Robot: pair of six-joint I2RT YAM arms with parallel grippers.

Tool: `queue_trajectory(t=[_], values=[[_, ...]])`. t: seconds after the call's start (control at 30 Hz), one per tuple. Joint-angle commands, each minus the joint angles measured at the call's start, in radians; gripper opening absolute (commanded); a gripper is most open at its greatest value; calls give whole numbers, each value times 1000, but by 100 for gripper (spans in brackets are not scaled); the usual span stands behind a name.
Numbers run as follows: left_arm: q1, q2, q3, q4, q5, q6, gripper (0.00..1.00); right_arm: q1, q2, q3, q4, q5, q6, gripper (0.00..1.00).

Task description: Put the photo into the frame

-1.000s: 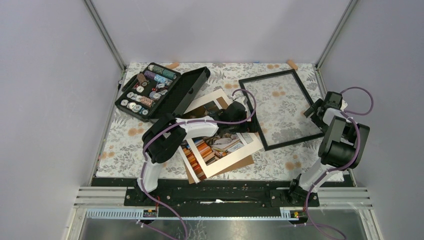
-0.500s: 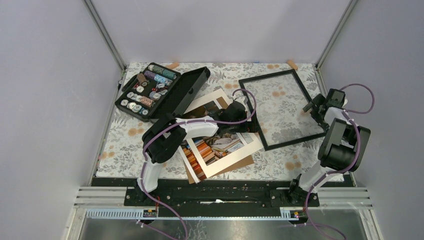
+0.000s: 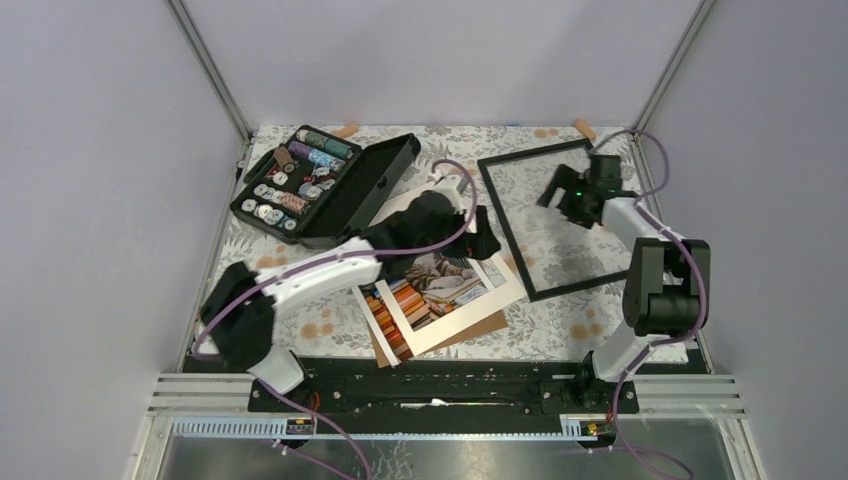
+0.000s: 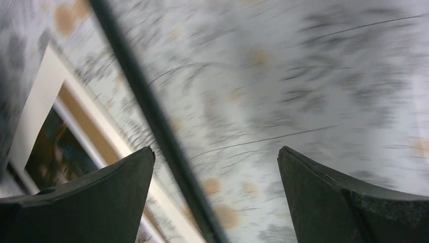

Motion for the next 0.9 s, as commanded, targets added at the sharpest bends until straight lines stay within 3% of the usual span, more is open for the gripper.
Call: queue_trajectory(t=[0.0,0.13,0.33,0.57,0.87], values=[[14,-153,-142,-48,-28,21,99,170,-6,4,-17,-115,24,100],[22,-260,-230,-73,-26,2,99,305,-39,-87,25,-153,85,98],[23,-322,-387,39,76,-94,99,482,-67,-197,27,-70,146,92],[24,-328,-537,159,122,-158,99,495,-203,-335,-1,95,188,93],[23,-345,-626,193,149,-163,99,495,-285,-356,-147,263,176,97]])
